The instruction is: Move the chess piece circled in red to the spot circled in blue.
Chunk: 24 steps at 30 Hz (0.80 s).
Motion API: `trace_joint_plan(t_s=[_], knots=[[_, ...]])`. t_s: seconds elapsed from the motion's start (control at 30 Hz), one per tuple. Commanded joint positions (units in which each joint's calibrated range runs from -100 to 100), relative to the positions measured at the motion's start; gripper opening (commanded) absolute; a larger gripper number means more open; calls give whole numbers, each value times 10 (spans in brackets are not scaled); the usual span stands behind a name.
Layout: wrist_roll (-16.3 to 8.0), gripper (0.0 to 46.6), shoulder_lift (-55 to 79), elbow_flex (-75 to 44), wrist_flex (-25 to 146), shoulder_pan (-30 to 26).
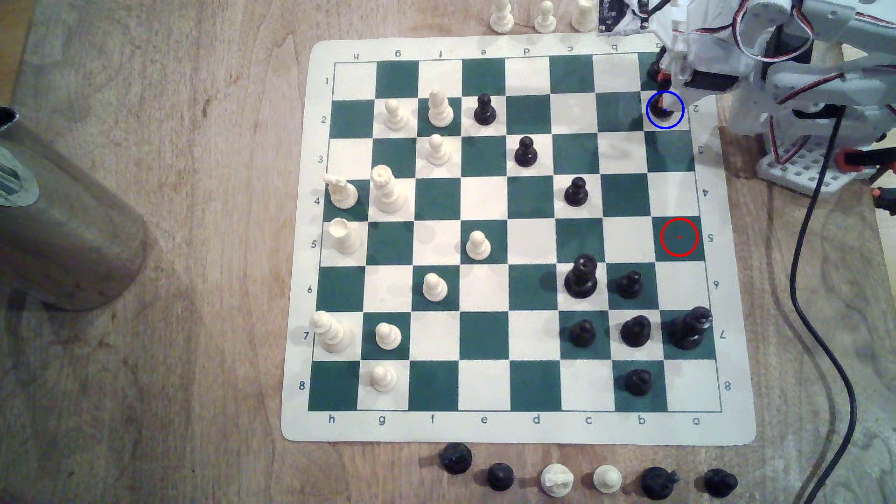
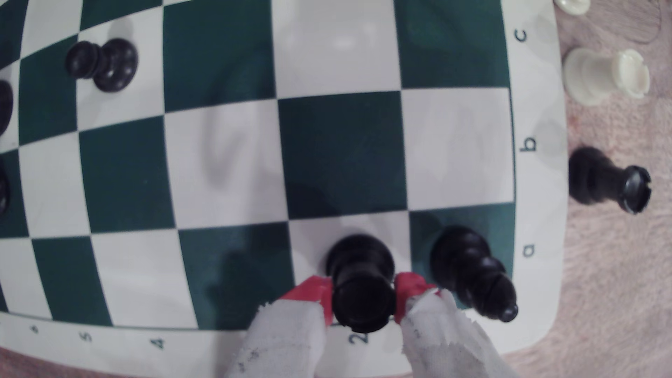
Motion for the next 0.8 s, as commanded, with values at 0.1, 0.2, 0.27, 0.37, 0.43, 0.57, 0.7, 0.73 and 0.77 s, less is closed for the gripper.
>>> trace_joint_plan(t_s=[0.1, 0.2, 0.27, 0.37, 0.43, 0.57, 0.7, 0.73, 0.77], knots=[[2, 3, 0, -3, 1, 3], [2, 4, 0, -1, 1, 3], [3, 10, 1, 4, -1, 3], [4, 22, 8, 8, -4, 4], [4, 60, 7, 8, -6, 4], [8, 159, -1, 8, 4, 7], [9, 173, -14, 8, 16, 7], [9, 174, -18, 8, 18, 7], [9, 177, -21, 8, 22, 7]])
